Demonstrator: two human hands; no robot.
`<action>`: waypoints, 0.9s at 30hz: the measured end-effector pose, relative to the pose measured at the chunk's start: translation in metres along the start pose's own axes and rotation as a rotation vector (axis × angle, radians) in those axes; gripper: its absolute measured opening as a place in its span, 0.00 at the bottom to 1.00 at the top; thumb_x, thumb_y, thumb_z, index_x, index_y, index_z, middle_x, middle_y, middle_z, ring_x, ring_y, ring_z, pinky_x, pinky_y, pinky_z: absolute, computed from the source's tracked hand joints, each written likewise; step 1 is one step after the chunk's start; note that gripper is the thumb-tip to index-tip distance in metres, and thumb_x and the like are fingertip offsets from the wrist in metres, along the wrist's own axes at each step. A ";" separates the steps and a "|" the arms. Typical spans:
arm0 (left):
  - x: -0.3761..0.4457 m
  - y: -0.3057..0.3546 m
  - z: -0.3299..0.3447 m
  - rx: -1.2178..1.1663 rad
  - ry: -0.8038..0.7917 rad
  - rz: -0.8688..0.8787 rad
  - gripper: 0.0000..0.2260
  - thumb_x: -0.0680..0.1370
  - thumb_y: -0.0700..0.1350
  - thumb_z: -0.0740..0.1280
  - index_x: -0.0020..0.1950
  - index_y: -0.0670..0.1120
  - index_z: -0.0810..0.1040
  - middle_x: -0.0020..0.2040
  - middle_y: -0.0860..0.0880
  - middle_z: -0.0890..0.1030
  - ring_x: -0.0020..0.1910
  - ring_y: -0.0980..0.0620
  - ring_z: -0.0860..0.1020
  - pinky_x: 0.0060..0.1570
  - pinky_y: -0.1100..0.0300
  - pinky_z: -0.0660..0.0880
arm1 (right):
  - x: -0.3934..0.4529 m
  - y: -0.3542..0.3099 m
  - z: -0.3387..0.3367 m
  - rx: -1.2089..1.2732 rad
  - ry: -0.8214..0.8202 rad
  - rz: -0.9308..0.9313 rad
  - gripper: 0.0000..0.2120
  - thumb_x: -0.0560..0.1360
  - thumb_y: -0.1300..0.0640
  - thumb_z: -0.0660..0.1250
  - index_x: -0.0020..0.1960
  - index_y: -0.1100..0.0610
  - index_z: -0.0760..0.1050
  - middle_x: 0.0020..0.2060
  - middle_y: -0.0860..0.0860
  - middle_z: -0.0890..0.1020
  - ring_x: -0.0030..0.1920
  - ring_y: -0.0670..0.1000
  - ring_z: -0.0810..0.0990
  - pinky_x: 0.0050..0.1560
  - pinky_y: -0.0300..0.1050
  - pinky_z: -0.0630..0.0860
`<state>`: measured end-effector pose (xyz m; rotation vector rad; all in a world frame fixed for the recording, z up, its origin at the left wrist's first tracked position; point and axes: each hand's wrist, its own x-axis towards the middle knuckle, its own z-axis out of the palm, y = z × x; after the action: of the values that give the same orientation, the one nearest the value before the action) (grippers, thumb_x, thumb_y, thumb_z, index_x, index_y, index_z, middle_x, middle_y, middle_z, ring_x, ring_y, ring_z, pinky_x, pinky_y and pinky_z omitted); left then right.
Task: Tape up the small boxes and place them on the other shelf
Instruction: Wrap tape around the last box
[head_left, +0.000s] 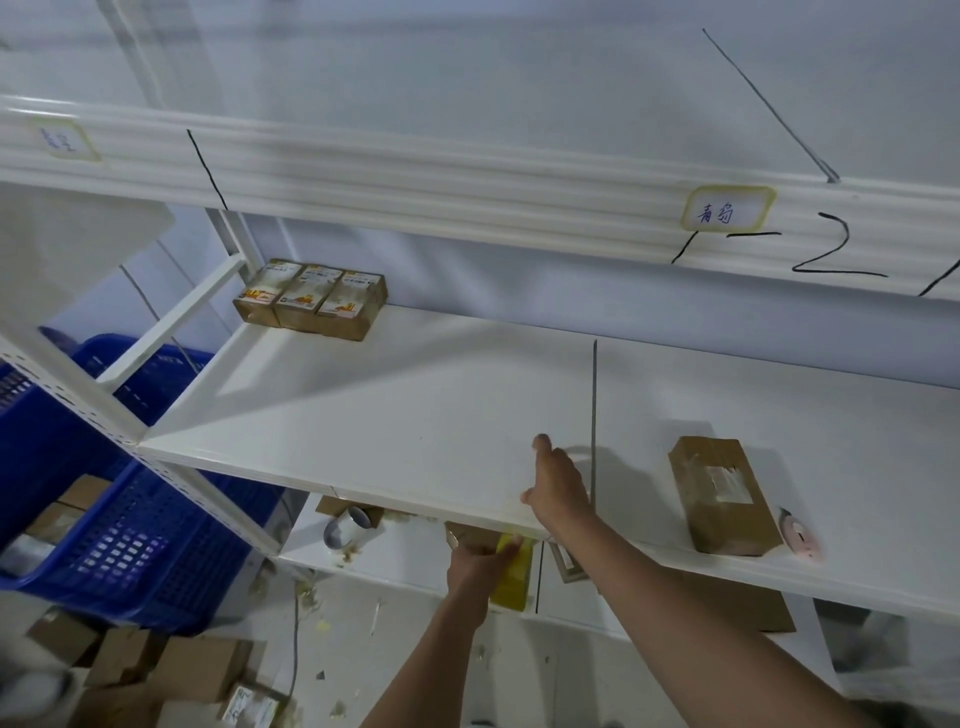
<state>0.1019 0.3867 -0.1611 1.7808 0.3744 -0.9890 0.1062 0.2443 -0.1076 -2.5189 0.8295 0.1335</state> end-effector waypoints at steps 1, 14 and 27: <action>0.000 -0.001 -0.002 0.009 -0.011 0.007 0.29 0.69 0.57 0.79 0.63 0.41 0.80 0.54 0.46 0.83 0.51 0.47 0.81 0.47 0.57 0.75 | 0.001 0.001 -0.003 0.001 0.032 0.003 0.29 0.75 0.66 0.71 0.70 0.60 0.61 0.55 0.59 0.76 0.55 0.59 0.79 0.51 0.48 0.78; -0.038 0.026 0.003 0.321 0.430 0.262 0.17 0.81 0.55 0.62 0.42 0.42 0.77 0.37 0.46 0.80 0.36 0.48 0.77 0.34 0.59 0.68 | -0.025 0.048 -0.045 0.363 0.301 0.278 0.11 0.80 0.63 0.63 0.62 0.60 0.72 0.51 0.58 0.82 0.46 0.56 0.82 0.41 0.46 0.80; -0.056 0.025 0.087 -0.125 -0.196 -0.030 0.06 0.79 0.40 0.69 0.43 0.41 0.78 0.39 0.44 0.78 0.34 0.47 0.77 0.37 0.55 0.78 | -0.105 0.120 0.002 1.260 0.178 0.862 0.10 0.80 0.56 0.67 0.59 0.54 0.72 0.53 0.56 0.78 0.56 0.58 0.79 0.57 0.56 0.81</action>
<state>0.0450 0.3101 -0.1154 1.5550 0.3328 -1.1259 -0.0489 0.2171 -0.1346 -0.9309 1.4151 -0.2678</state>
